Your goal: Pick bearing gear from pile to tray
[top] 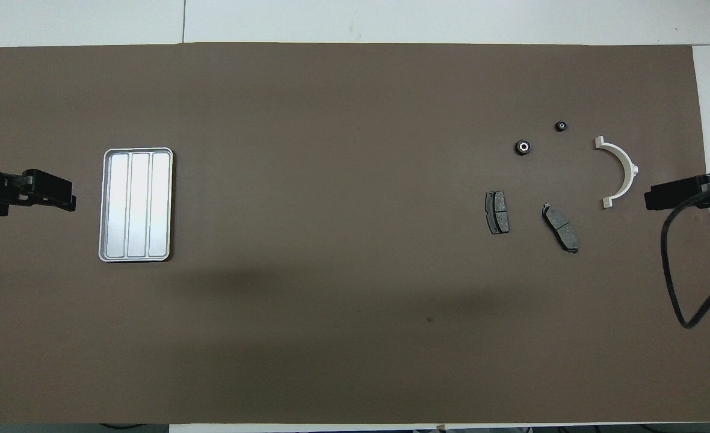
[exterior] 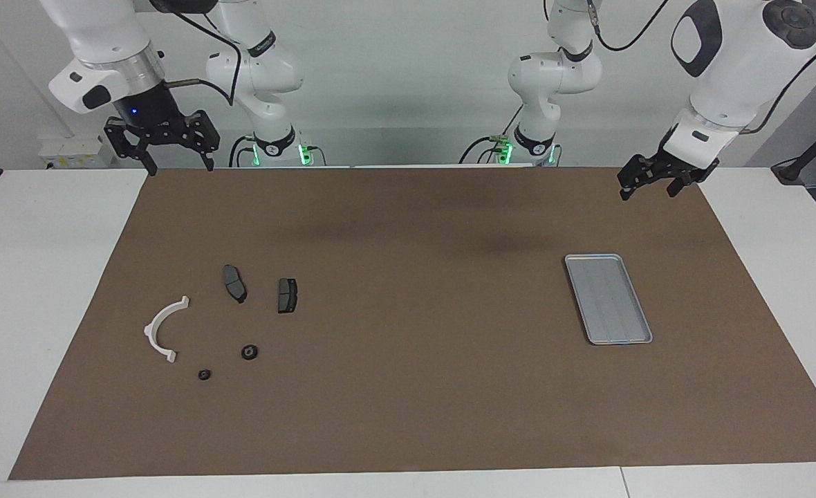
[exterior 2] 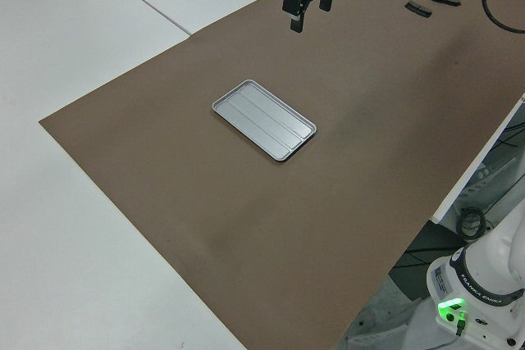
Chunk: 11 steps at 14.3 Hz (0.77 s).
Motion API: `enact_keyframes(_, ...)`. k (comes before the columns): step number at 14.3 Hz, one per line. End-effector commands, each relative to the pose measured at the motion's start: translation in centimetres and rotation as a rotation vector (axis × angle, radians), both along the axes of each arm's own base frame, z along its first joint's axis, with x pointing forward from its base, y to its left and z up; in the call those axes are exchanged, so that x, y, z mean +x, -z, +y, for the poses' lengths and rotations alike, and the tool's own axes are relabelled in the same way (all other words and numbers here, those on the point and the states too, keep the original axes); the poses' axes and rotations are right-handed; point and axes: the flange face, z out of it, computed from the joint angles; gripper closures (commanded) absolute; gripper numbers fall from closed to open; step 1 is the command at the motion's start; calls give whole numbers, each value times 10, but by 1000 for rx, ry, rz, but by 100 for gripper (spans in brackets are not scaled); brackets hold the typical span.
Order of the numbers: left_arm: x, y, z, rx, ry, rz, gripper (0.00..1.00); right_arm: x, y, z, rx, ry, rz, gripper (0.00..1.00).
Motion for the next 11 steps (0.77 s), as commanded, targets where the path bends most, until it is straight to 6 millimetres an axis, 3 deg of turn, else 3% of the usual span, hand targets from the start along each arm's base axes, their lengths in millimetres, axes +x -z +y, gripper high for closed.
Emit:
enact_keyframes(1, -1, -1, 0, -3, 4, 12, 0, -18, -20, -1, 14, 16, -33, 0)
enact_keyframes(4, -1, -1, 1, -3, 3, 12, 0, -25, -29, -6, 15, 18, -44, 0)
enact_keyframes(11, -1, -1, 1, -3, 3, 12, 0, -31, -27, -7, 17, 26, -30, 0)
